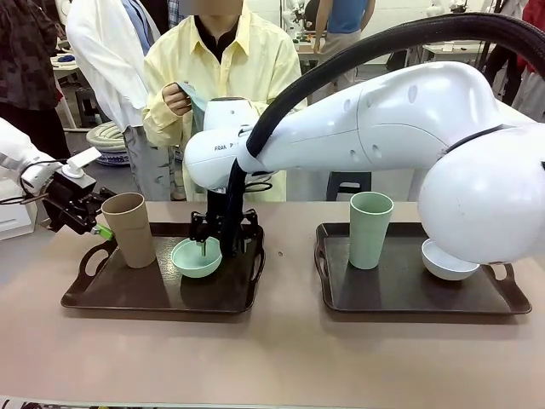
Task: Set up a tray with a mat and arrange the tableware.
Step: Pick up the Picnic Bowl and Reusable plastic cup from the Handle tray in front of the human's position and hold them in the air.
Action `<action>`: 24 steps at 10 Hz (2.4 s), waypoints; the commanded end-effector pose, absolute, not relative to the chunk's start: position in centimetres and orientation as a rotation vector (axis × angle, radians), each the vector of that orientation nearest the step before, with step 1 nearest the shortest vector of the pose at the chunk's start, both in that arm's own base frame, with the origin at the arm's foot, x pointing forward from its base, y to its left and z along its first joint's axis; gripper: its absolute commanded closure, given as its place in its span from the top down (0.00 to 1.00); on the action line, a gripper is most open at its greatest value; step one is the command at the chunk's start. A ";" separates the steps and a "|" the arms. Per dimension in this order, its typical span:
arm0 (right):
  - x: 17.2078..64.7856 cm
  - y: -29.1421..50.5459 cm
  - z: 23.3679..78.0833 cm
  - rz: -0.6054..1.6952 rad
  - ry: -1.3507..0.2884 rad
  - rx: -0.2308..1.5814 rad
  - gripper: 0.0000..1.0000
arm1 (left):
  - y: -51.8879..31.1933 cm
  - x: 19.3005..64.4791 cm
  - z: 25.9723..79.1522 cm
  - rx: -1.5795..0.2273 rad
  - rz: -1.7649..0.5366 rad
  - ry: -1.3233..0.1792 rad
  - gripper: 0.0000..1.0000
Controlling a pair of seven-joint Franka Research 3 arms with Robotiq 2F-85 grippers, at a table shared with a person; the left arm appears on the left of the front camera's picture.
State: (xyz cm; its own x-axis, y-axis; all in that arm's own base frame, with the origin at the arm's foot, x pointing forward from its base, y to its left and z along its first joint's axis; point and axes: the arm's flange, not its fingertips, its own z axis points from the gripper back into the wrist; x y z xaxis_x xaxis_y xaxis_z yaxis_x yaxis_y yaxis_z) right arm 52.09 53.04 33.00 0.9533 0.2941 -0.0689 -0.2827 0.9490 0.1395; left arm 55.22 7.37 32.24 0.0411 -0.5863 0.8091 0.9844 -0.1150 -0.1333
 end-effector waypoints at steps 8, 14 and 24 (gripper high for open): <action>51.9 55.4 33.0 0.254 0.050 0.086 0.67 | 4.7 55.7 30.5 -0.864 -1.508 -0.679 1.00; 50.9 55.4 33.4 0.248 0.015 0.054 0.18 | 1.6 56.2 29.7 -0.890 -1.548 -0.684 0.39; 49.9 54.5 34.5 0.224 0.042 0.031 0.01 | 2.6 55.4 31.9 -0.861 -1.537 -0.662 0.24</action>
